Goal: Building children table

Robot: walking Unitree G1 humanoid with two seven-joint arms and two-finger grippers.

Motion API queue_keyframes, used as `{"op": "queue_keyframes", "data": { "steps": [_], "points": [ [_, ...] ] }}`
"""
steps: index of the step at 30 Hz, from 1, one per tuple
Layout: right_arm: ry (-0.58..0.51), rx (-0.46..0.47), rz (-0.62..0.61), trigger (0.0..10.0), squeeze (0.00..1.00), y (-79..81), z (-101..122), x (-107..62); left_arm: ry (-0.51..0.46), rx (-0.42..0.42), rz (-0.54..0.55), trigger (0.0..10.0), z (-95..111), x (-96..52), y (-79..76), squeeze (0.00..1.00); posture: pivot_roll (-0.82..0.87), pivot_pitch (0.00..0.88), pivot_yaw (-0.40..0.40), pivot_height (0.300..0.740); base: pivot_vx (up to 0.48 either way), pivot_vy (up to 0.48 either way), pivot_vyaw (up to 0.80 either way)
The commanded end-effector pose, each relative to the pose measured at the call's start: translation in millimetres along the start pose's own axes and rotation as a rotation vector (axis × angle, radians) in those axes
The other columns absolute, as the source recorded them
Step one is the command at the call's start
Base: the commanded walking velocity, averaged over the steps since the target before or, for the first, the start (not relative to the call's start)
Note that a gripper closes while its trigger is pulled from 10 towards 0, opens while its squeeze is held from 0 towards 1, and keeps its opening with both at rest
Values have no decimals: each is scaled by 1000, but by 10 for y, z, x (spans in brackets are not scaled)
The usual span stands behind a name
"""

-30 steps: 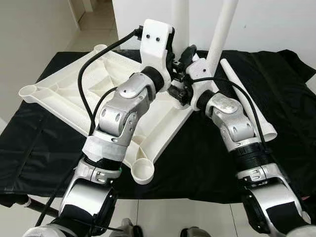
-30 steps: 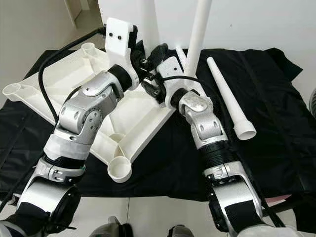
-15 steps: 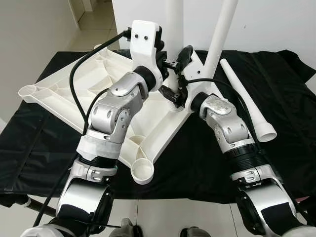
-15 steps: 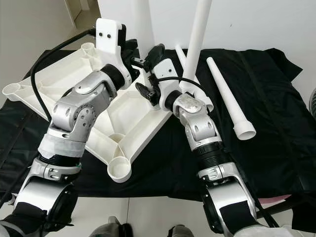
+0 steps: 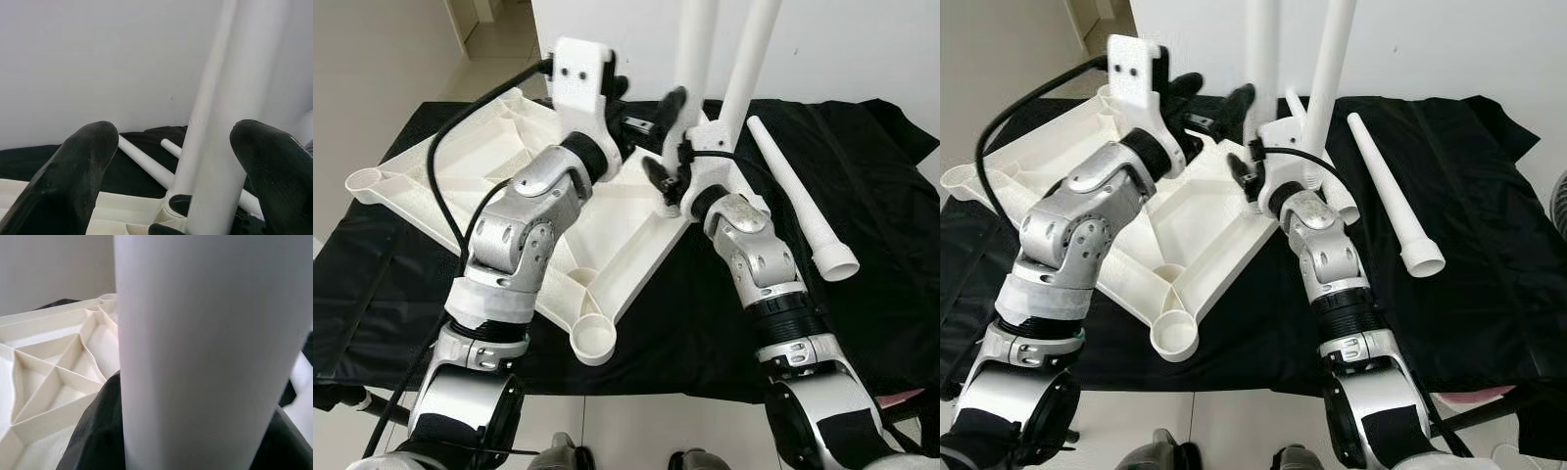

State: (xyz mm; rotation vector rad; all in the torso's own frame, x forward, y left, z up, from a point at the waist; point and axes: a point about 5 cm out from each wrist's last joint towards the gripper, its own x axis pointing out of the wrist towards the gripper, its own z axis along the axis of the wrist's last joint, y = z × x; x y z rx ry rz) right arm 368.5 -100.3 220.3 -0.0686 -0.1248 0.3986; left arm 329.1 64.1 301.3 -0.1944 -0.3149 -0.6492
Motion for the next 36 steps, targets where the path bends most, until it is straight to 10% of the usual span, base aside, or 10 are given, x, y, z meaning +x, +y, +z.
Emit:
{"op": "queue_keyframes", "data": {
  "steps": [1, 15, 36],
  "points": [
    [0, 35, -11, 10000, 0, 14, -30, -10, 8, -8, -118, 10000, -7, -49, -30, 0, -100, 79, 37, 740, 0, 0, 0],
    [-91, 70, -41, 10000, 0, 63, -83, -168, 176, -55, 180, 10000, -387, -189, 242, 0, -69, 91, 110, 740, 0, 0, 0],
    [-232, 17, 8, 10000, 0, 122, 106, -203, 105, 100, -35, 10000, -620, -377, 119, 0, -99, 64, 115, 740, 0, 0, 0]
  ]
}}
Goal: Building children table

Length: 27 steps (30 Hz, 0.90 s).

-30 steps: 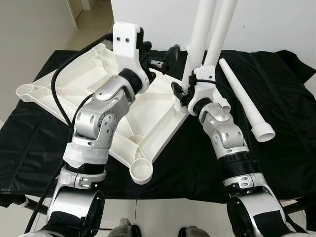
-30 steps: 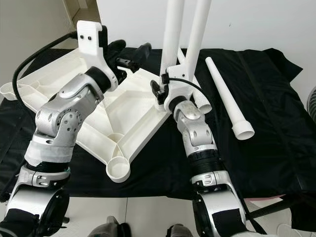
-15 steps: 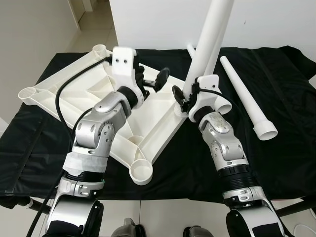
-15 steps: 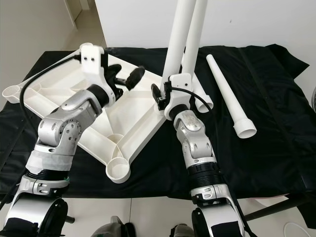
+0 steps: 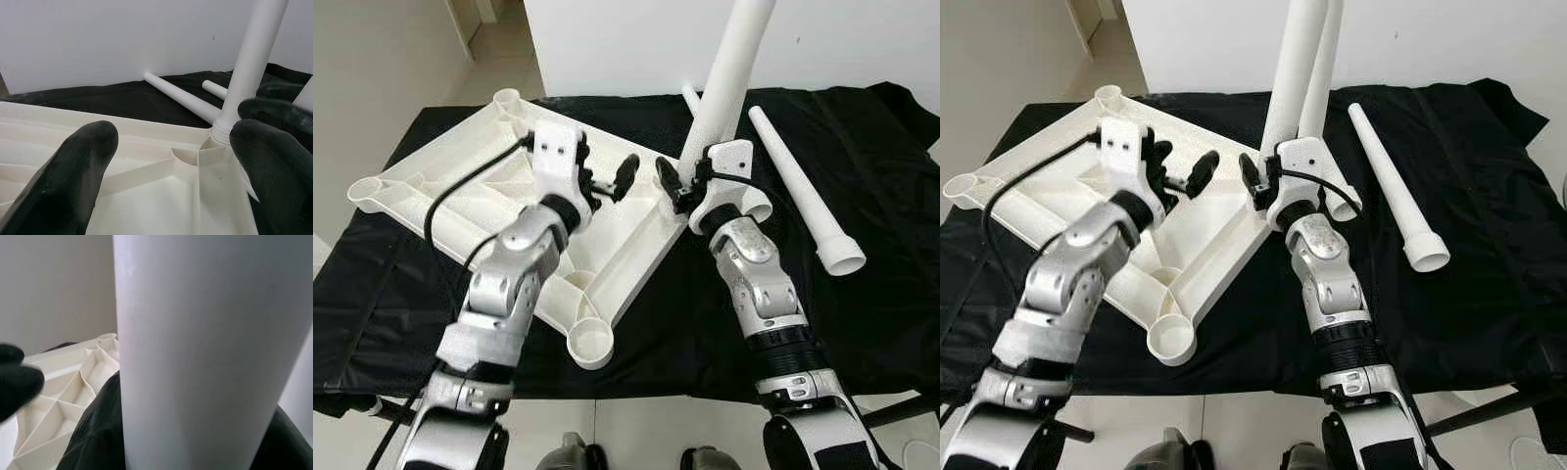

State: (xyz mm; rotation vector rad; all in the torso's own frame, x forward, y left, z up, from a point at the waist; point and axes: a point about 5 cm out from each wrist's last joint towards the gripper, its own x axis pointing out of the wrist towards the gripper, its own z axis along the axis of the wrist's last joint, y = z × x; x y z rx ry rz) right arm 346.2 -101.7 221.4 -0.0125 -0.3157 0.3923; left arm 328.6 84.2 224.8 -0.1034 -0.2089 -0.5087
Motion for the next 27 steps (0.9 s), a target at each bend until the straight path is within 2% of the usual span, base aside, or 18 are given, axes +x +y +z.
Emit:
{"op": "queue_keyframes", "data": {
  "steps": [1, 3, 4, 5, 8, 10, 13, 14, 23, 27],
  "points": [
    [-48, 6, 27, 10000, 0, 52, 78, 15, -31, 48, -201, 10000, 30, -33, -111, 0, -101, 60, 114, 740, 0, 0, 0],
    [-56, 7, 30, 10000, 0, 52, 86, 13, -37, 57, -220, 10000, 18, -46, -122, 0, -101, 60, 114, 740, 0, 0, 0],
    [-63, -1, 20, 10000, 0, 23, 85, 4, -14, 143, -277, 10000, -68, -93, -125, 0, -93, 57, 104, 740, 0, 0, 0],
    [-63, -1, 20, 10000, 0, 23, 85, 4, -14, 143, -277, 10000, -68, -93, -125, 0, -93, 57, 104, 740, 0, 0, 0],
    [-71, 3, 4, 10000, 0, -6, 88, -25, 28, 253, -391, 10000, -205, -209, -125, 0, -93, 56, 101, 740, 0, 0, 0],
    [-74, -1, 2, 10000, 0, -9, 91, -32, 31, 270, -410, 10000, -224, -232, -124, 0, -93, 56, 101, 740, 0, 0, 0],
    [-71, -2, -13, 10000, 0, -35, 83, -54, 164, 312, -453, 10000, -413, -307, -87, 0, -89, 55, 95, 740, 0, 0, 0],
    [-72, 1, -17, 10000, 0, -46, 81, -60, 222, 369, -461, 10000, -541, -362, -46, 0, -90, 50, 91, 740, 0, 0, 0],
    [-79, -7, -20, 10000, 0, -66, 99, -58, 302, 433, -569, 10000, -703, -471, -15, 0, -95, 46, 88, 740, 0, 0, 0],
    [-78, -9, -20, 10000, 0, -70, 100, -61, 320, 442, -584, 10000, -729, -488, -4, 0, -99, 48, 90, 740, 0, 0, 0]
  ]
}}
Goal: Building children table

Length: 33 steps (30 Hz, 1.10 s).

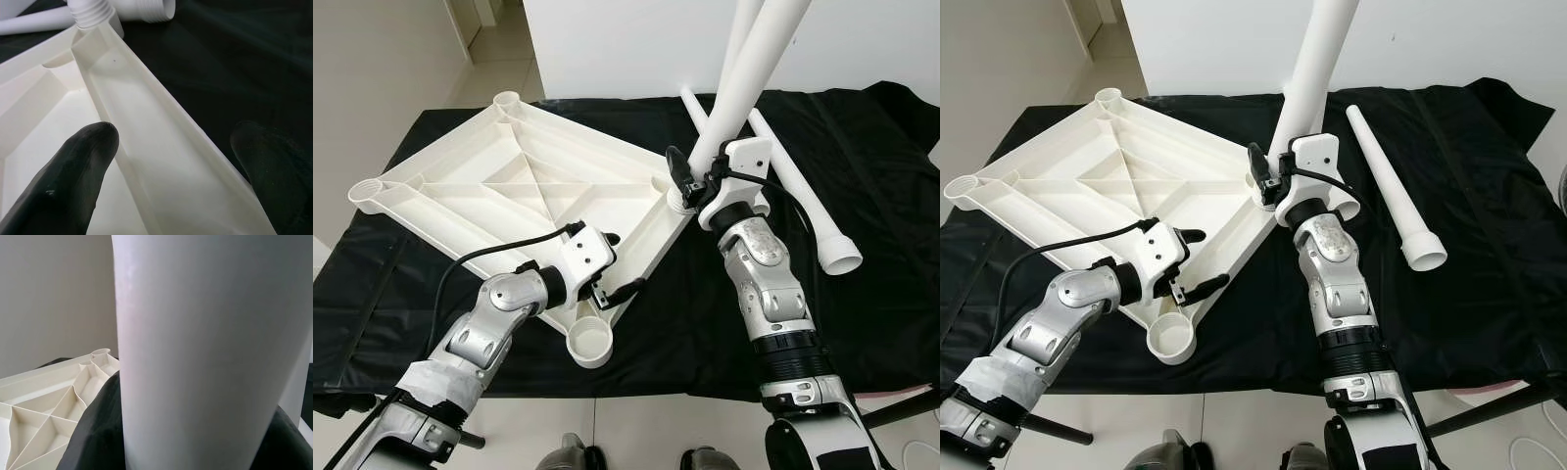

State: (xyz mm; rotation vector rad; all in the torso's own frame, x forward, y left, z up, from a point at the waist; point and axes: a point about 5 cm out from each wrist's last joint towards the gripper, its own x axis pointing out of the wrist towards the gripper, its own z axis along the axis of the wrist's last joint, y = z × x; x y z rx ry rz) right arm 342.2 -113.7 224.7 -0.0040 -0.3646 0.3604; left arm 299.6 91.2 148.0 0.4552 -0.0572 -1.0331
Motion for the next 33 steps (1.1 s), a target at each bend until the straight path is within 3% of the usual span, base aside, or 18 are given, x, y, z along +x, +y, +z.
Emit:
{"op": "queue_keyframes", "data": {
  "steps": [1, 9, 13, 17, 22, 30, 33],
  "points": [
    [-28, -7, 10, 10000, 0, 22, 51, 5, 56, 19, -29, 10000, -103, -35, -20, 0, -103, 48, 92, 740, 0, 0, 0],
    [-27, -11, -3, 10000, 0, -5, 59, -16, 71, 21, -32, 10000, -152, -49, 10, 0, -110, 53, 93, 740, 0, 0, 0],
    [-20, -14, -1, 10000, 0, -3, 45, -42, 40, -23, -33, 10000, -111, -279, 189, 0, -108, 61, 95, 740, 0, 0, 0],
    [-17, -13, -2, 10000, 0, -1, 33, -54, 11, -73, -84, 10000, -79, -389, 181, 0, -108, 65, 95, 740, 0, 0, 0],
    [-14, -14, -2, 10000, 0, -6, 30, -63, 43, -70, -121, 10000, -113, -532, 166, 0, -104, 71, 97, 740, 0, 0, 0],
    [-6, -15, 6, 10000, 0, 7, 18, -65, 86, -35, -189, 10000, -193, -480, 1, 0, -102, 71, 95, 740, 0, 0, 0],
    [-9, -14, 14, 10000, 0, 25, 28, -57, 88, 0, -211, 10000, -211, -292, -128, 0, -106, 68, 89, 740, 0, 0, 0]
  ]
}}
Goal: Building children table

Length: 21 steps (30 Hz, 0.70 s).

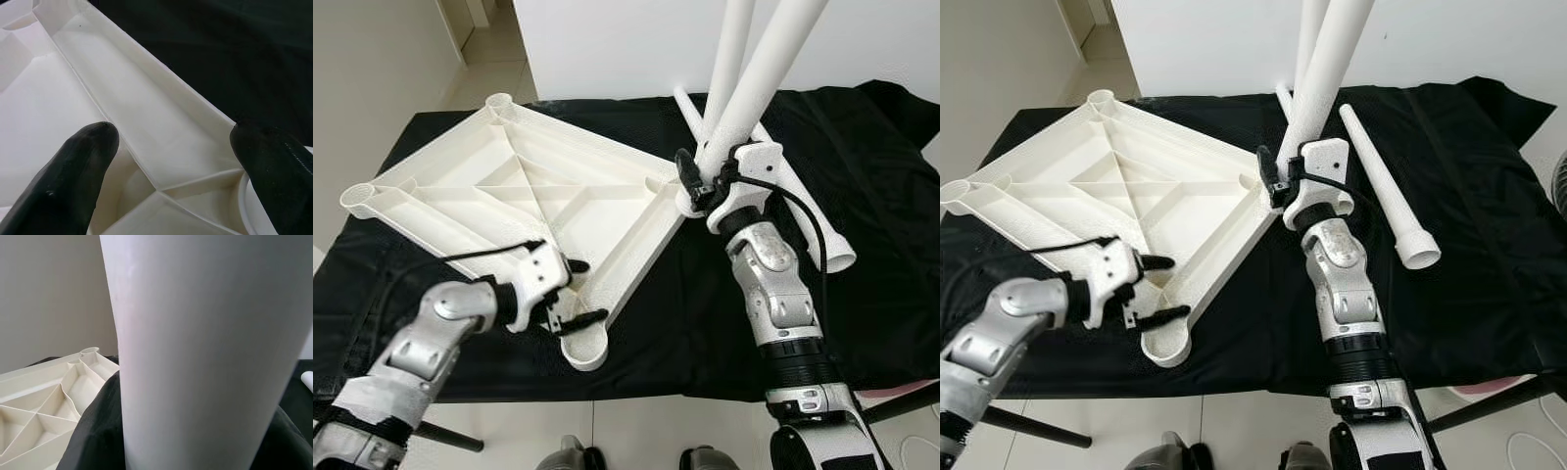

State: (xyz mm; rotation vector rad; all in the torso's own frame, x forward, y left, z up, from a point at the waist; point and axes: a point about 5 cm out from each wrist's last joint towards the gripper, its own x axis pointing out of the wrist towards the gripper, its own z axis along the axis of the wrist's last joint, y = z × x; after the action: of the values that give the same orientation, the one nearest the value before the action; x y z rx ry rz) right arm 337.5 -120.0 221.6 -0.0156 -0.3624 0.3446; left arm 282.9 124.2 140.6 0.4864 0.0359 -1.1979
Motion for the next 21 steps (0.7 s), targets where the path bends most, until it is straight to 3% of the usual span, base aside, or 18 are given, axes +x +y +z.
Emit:
{"op": "queue_keyframes", "data": {
  "steps": [1, 5, 7, 10, 12, 13, 21],
  "points": [
    [-15, -2, 28, 10000, 0, 63, 40, 17, 24, 14, -30, 10000, -53, 161, -105, 0, -117, 62, 88, 740, 0, 0, 0],
    [-15, -3, 29, 10000, 0, 61, 43, 17, -1, 10, -21, 10000, -5, 270, -114, 0, -117, 62, 88, 740, 0, 0, 0],
    [-15, -5, 30, 10000, 0, 61, 49, 15, -52, -2, 0, 10000, 81, 438, -126, 0, -125, 58, 85, 740, 0, 0, 0],
    [-16, -7, 30, 10000, 0, 59, 54, 12, -92, -8, 19, 10000, 149, 570, -148, 0, -133, 54, 85, 740, 0, 0, 0],
    [-16, -7, 30, 10000, 0, 59, 54, 12, -92, -8, 19, 10000, 149, 570, -148, 0, -133, 54, 85, 740, 0, 0, 0],
    [-17, -8, 28, 10000, 0, 54, 57, 8, -112, -3, 51, 10000, 201, 685, -143, 0, -140, 49, 83, 740, 0, 0, 0],
    [-13, -11, 36, 10000, 0, 66, 53, -14, -136, 18, 165, 10000, 283, 832, -23, 0, -144, 45, 80, 740, 0, 0, 0]
  ]
}}
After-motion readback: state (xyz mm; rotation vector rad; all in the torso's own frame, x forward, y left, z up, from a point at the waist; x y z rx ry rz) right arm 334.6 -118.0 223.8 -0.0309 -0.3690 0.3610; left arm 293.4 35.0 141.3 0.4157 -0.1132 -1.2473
